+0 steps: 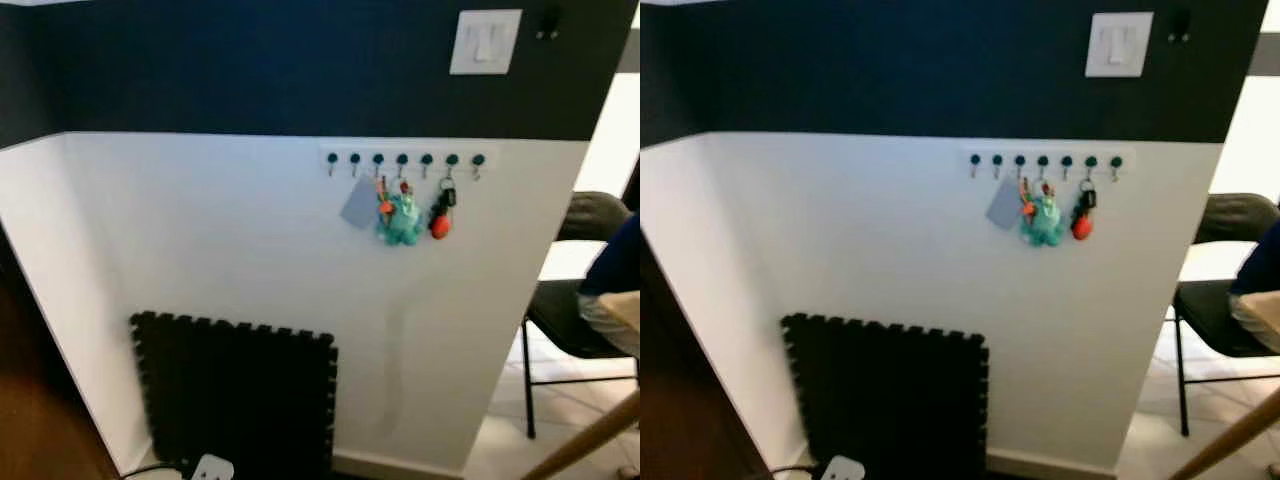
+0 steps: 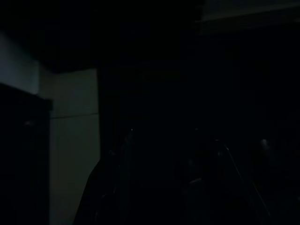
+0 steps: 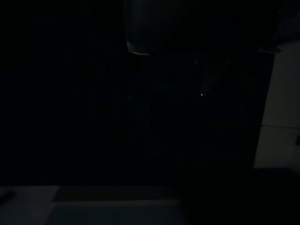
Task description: Hang keys on a hook
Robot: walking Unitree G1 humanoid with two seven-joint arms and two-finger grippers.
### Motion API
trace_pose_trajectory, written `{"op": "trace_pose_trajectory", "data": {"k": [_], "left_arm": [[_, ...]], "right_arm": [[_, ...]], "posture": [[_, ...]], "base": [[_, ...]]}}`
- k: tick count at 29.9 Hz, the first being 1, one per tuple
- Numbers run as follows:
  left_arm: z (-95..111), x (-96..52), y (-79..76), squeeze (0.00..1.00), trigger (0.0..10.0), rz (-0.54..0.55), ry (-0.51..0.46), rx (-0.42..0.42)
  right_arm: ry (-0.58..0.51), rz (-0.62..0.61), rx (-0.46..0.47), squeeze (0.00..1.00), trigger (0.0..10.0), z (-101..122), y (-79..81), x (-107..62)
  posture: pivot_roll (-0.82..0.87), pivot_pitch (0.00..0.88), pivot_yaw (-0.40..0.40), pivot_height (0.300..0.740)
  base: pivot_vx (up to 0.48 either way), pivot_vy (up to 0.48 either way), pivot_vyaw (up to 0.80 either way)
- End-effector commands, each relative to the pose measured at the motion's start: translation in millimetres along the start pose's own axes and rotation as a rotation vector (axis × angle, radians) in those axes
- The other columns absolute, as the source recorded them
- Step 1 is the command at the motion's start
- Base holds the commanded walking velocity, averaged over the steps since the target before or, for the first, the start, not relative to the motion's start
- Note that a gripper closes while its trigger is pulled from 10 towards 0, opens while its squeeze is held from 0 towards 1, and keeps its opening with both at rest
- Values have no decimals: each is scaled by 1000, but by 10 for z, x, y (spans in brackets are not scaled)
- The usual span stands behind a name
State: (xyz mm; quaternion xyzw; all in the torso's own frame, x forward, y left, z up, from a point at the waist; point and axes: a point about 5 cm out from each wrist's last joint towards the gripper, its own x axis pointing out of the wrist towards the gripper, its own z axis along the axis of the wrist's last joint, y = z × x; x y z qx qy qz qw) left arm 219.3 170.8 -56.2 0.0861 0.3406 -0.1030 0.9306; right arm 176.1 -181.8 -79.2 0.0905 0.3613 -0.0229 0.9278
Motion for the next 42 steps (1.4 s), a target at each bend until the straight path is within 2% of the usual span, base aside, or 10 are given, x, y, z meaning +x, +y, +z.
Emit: {"op": "trace_pose_trajectory", "data": {"k": [1, 18, 42], "left_arm": [[23, 12, -50, 0, 10000, -14, -7, 20], [-1, 0, -25, 0, 10000, 9, -5, 32], [-6, -7, -33, 0, 10000, 11, -16, 19]], "right_arm": [[5, -9, 2, 0, 10000, -10, -4, -2], [17, -3, -15, 0, 10000, -2, 3, 8], [5, 2, -20, 0, 10000, 15, 3, 10]], "posture": [[45, 22, 30, 740], [47, 25, 26, 740], [47, 21, 22, 740]], "base": [[0, 0, 0], [0, 0, -25], [0, 0, -770]]}}
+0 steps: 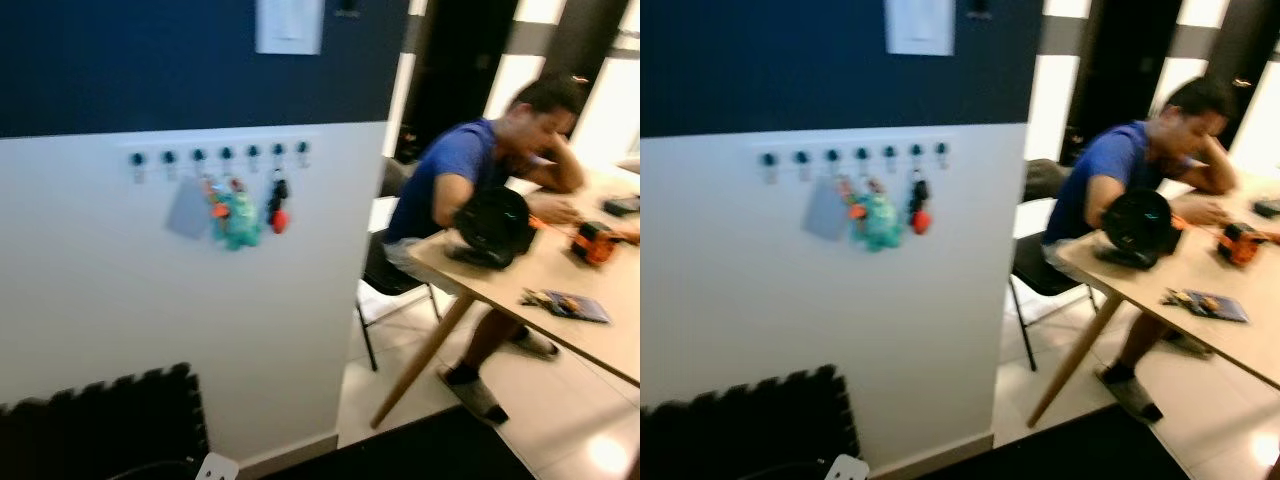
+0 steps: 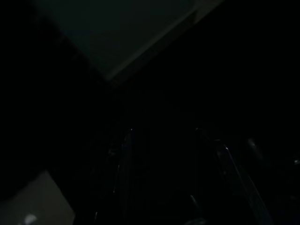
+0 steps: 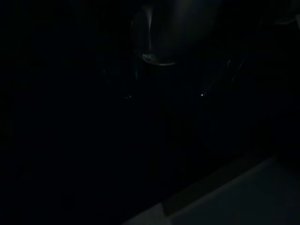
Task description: Hang keys on a hook
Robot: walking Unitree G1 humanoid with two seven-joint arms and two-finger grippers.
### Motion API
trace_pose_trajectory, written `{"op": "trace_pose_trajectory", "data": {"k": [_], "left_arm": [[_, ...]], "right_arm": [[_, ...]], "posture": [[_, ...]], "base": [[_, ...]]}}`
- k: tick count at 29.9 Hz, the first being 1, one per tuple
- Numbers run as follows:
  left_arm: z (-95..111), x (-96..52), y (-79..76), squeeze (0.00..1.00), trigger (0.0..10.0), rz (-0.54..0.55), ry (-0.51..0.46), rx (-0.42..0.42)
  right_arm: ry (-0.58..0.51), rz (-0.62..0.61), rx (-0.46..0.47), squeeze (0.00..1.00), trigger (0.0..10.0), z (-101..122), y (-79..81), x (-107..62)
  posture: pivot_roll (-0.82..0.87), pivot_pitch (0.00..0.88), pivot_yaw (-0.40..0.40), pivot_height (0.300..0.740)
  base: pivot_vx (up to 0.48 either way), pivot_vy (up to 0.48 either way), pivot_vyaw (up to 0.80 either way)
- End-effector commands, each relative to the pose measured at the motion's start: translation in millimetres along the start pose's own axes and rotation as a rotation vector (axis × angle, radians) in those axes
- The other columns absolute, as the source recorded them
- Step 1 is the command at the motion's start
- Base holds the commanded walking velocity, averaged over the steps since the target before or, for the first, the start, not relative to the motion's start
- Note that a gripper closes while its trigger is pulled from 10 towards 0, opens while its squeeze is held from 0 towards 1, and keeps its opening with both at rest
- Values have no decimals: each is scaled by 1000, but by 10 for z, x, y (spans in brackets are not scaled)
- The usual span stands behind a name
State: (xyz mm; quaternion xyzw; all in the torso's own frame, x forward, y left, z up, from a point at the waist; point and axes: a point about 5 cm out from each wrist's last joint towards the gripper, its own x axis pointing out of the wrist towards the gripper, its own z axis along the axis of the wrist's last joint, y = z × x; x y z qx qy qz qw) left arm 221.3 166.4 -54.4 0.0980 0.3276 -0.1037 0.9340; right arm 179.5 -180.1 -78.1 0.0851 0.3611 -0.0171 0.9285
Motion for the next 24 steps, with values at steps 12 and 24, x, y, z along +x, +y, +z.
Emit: {"op": "trace_pose_trajectory", "data": {"k": [12, 24], "left_arm": [[1, -15, 25, 0, 10000, 12, -22, -22], [12, -19, 30, 0, 10000, 24, -40, -50]], "right_arm": [[0, 5, -10, 0, 10000, -2, -9, -5], [1, 11, -16, 0, 10000, 0, -1, -2]], "posture": [[48, 20, 23, 740], [46, 27, 22, 740]], "base": [[0, 0, -800], [0, 0, -800]]}}
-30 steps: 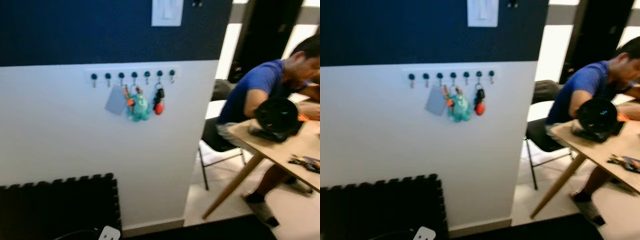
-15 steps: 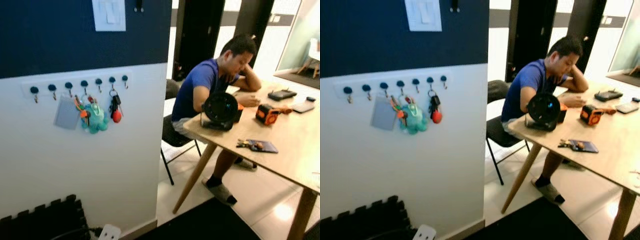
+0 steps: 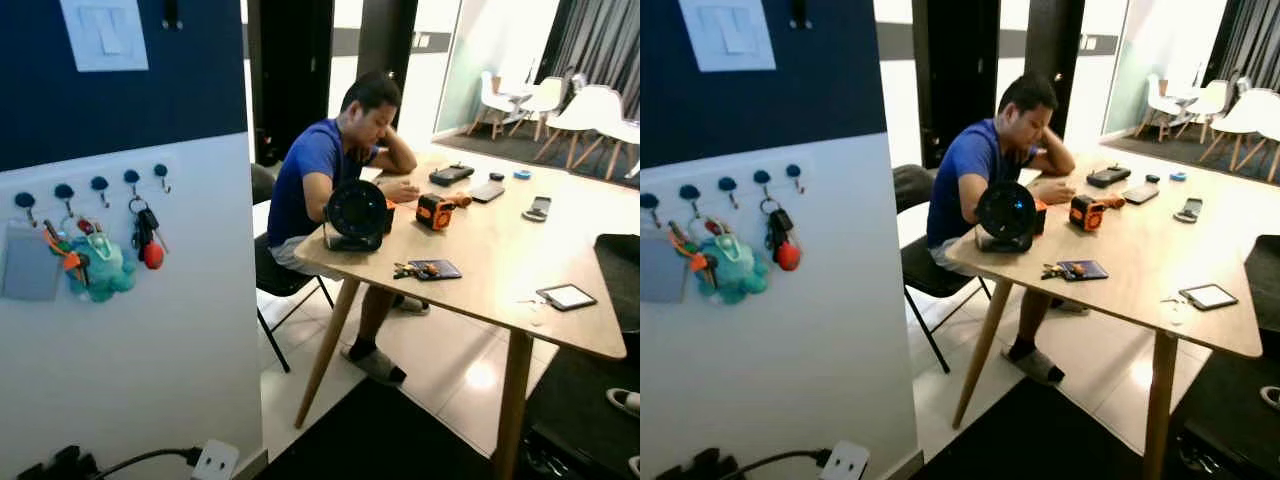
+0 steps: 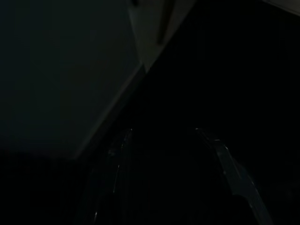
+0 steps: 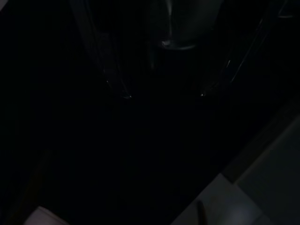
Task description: Hang keys on a hook
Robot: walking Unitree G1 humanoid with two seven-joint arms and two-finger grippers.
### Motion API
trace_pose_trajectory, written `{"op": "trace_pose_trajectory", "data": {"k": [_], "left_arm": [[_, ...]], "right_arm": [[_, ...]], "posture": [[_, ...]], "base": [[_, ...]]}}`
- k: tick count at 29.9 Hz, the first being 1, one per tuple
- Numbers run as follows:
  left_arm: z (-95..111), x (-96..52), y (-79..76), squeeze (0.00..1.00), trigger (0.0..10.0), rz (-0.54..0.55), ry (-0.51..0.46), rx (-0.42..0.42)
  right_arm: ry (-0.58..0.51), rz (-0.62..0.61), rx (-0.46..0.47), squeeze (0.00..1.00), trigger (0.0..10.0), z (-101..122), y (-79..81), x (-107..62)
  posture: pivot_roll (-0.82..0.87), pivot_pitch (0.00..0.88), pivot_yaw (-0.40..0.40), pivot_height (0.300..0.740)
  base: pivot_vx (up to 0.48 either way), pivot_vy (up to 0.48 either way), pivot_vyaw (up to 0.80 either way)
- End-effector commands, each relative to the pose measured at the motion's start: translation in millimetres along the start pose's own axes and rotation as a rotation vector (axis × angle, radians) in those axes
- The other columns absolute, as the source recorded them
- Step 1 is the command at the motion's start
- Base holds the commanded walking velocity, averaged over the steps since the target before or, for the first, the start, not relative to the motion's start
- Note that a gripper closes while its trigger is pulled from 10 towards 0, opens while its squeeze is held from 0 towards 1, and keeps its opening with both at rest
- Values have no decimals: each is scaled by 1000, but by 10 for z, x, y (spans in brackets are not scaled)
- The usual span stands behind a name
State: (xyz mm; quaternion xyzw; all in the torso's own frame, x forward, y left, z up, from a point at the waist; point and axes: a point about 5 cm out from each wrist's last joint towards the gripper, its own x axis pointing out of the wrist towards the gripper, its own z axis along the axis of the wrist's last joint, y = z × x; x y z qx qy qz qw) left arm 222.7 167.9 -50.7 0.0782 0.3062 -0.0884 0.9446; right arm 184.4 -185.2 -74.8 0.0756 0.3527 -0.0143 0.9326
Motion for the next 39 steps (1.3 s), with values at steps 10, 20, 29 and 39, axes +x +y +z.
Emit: {"op": "trace_pose_trajectory", "data": {"k": [10, 20, 29, 39], "left_arm": [[-9, -10, 16, 0, 10000, 17, -10, -35], [13, -1, 4, 0, 10000, 25, -21, -63], [26, 3, 7, 0, 10000, 42, -25, -67], [61, 16, 28, 0, 10000, 58, -33, -67]], "right_arm": [[19, 14, -1, 0, 10000, -56, 36, -13], [18, 19, -7, 0, 10000, -41, 45, -4], [12, 29, -19, 0, 10000, -27, 51, 0], [19, 29, -21, 0, 10000, -32, 59, 3]], "posture": [[47, 27, 18, 740], [45, 27, 16, 740], [45, 24, 16, 740], [53, 21, 17, 740]], "base": [[0, 0, -800], [0, 0, -800], [0, 0, -444], [0, 0, 0]]}}
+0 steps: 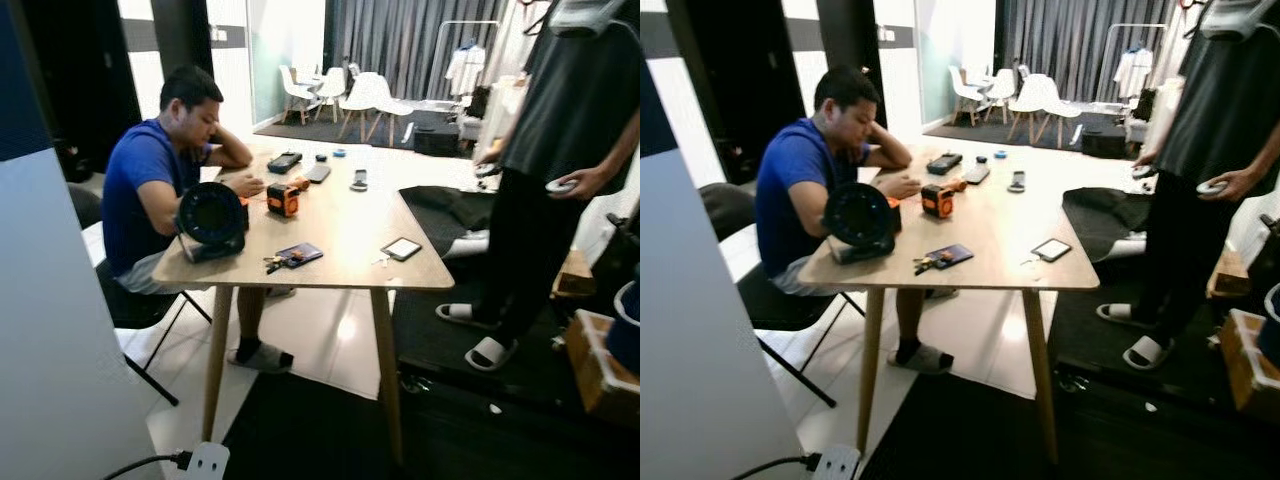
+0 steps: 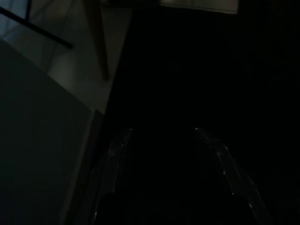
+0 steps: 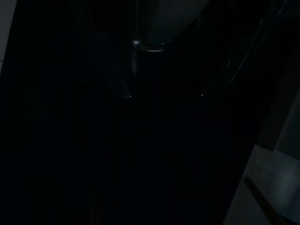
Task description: Hang keys on a hook
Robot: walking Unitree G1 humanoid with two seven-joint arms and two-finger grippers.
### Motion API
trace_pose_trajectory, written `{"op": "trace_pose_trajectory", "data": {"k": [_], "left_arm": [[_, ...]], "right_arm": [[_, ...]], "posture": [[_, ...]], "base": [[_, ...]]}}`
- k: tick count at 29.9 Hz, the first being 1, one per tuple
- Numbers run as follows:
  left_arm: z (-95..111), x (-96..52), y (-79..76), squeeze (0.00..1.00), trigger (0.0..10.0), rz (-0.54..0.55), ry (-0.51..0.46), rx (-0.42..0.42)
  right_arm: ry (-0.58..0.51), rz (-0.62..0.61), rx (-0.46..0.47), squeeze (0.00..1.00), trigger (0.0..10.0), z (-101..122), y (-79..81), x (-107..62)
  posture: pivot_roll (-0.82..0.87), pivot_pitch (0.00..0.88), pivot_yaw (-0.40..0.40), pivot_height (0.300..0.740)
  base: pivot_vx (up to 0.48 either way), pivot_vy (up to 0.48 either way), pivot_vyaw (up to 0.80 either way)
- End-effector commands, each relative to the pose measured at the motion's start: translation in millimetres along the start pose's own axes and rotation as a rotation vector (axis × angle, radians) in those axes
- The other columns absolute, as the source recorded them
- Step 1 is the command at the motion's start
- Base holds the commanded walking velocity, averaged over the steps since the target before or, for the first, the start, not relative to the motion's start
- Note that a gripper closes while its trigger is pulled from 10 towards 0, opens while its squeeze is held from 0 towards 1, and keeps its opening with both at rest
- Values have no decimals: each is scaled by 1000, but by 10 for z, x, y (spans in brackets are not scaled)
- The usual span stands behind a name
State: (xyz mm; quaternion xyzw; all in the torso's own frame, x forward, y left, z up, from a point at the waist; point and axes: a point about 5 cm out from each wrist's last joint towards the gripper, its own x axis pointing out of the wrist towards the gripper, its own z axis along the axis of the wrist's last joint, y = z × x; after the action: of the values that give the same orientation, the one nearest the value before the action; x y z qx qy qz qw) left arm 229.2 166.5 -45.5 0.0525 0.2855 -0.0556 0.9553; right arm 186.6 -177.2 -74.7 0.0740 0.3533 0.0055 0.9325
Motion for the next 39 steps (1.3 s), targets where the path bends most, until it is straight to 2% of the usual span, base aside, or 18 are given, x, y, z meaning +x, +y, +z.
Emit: {"op": "trace_pose_trajectory", "data": {"k": [1, 7, 39], "left_arm": [[-12, -4, 29, 0, 10000, 8, 10, 0], [11, -1, 45, 0, 10000, 5, -3, -22], [10, -15, 53, 0, 10000, -19, -16, -31]], "right_arm": [[15, -7, -3, 0, 10000, -35, -17, -14], [13, -3, -3, 0, 10000, -30, -5, -10], [15, 2, -12, 0, 10000, -43, 2, -15]], "posture": [[53, 21, 17, 740], [54, 16, 18, 740], [56, 3, 13, 740]], "base": [[0, 0, 0], [0, 0, 0], [237, 0, 0]]}}
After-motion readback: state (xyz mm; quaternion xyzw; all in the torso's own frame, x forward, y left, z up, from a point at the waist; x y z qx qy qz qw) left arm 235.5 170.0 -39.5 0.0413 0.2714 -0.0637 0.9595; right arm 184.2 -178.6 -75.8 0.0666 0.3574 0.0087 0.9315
